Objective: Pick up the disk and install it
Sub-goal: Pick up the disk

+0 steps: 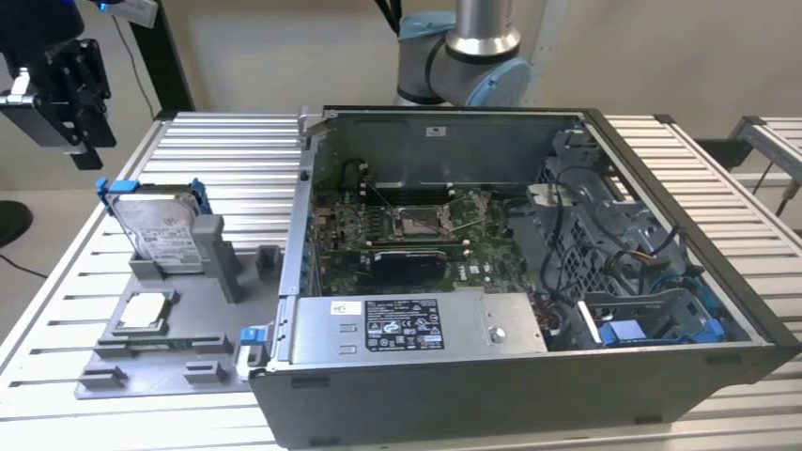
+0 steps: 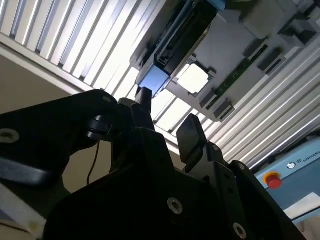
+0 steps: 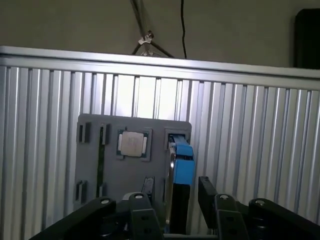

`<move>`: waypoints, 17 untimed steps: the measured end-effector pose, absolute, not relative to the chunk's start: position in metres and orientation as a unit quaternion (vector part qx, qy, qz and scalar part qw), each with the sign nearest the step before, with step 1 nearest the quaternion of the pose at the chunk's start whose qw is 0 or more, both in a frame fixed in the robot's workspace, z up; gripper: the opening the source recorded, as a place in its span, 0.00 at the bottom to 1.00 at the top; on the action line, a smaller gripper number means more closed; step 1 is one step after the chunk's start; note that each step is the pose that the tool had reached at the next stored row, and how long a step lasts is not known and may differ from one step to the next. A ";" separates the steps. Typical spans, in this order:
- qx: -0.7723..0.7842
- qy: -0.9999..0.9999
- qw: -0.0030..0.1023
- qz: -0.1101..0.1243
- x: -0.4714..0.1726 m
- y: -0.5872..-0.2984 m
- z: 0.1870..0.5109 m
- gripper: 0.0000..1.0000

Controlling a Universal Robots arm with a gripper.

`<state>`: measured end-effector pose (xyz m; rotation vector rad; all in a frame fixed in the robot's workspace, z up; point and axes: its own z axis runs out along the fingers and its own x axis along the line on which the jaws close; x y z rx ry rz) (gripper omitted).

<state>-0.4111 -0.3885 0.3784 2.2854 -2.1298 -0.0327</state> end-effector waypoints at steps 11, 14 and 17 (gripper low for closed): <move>0.732 -0.681 0.006 -0.008 -0.411 -0.388 0.376 1.00; 0.732 -0.681 0.003 -0.004 -0.412 -0.388 0.371 1.00; 0.732 -0.681 0.001 -0.002 -0.412 -0.389 0.368 1.00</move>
